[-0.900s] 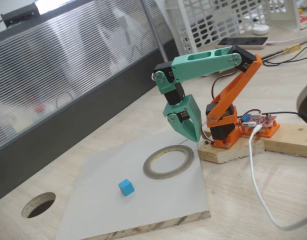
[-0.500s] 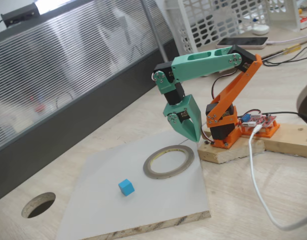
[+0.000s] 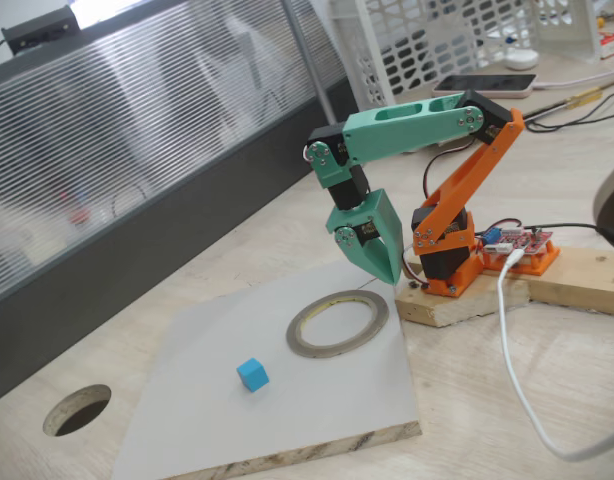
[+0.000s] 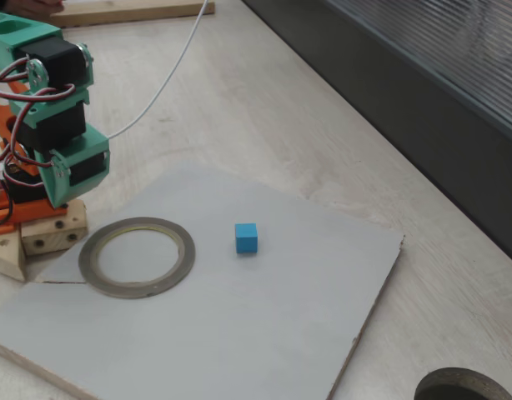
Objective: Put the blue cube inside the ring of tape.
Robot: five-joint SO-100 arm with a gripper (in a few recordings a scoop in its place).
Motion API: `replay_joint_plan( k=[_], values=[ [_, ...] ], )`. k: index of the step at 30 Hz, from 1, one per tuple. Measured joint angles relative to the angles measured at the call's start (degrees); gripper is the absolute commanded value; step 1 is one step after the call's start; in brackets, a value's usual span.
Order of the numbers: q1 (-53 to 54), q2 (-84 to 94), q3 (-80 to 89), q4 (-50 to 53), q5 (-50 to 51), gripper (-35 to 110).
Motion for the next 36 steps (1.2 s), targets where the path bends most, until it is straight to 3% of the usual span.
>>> replay_joint_plan(
  k=[8, 26, 36],
  values=[
    [0.0, 0.0, -0.3, 0.0, -0.4, 0],
    [-0.4, -9.3, -22.9, 0.8, -0.4, 0],
    [-15.5, -14.3, -23.5, 0.3, 0.0, 0]
  ],
)
